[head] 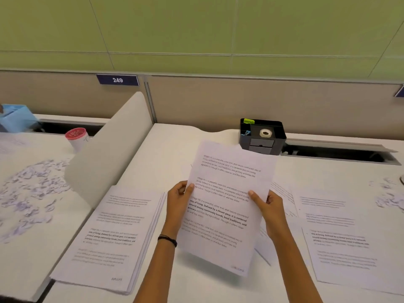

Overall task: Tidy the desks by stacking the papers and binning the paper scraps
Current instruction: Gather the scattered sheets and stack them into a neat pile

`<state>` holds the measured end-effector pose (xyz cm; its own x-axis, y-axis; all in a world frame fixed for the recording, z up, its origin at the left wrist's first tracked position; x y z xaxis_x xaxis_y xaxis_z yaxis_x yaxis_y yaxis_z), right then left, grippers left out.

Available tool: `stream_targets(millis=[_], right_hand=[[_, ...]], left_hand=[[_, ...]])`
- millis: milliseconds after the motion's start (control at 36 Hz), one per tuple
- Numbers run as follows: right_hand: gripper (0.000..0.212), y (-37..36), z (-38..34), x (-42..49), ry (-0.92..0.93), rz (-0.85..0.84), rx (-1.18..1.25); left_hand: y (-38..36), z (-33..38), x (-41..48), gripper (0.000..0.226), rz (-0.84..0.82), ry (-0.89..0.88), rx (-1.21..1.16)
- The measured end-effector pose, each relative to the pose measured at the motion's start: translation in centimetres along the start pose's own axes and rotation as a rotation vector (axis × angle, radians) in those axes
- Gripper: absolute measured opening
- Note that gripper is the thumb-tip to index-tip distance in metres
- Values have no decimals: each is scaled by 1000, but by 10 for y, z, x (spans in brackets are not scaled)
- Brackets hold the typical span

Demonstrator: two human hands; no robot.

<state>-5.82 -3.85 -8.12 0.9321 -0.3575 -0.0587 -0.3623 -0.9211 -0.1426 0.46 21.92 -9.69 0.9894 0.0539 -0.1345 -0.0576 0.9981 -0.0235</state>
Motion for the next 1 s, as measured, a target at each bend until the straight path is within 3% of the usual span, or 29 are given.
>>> stream_targets(millis=[167,306,417,472,556,694,1000], right_hand=[[17,-58,37,-9,-158,-147,-66],[21,-102,70,-19,-259,-255,-101],[26,-138,101,-29,-338,-334,-125],[28,-155,117,-35,-372,-355,-131],[31,-182,135,-42,-394,-356,-137],[29,-226,146,-48,-402,-403,-128],[41,-277,167,-53,-416,-522,-181]], left_hand=[[73,-10,10,16,53,50,81],[132,-18,10,1,162,73,199],[183,-36,11,17,218,126,319],[201,-39,9,11,238,135,363],[230,-46,10,10,303,174,418],[271,-51,10,30,469,232,552],[306,-39,7,26,654,188,695]])
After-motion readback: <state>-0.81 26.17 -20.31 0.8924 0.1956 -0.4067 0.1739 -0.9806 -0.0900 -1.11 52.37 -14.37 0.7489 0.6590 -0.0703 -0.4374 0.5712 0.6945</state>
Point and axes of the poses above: each hand's wrist, its own x-axis towards the middle knuckle, its own y-axis out of the back of the hand, z = x × y, the point moved 9 cm from there along x, towards the middle knuckle, and after that the axes turned 5 degrees about y, right-handed, at the moved point
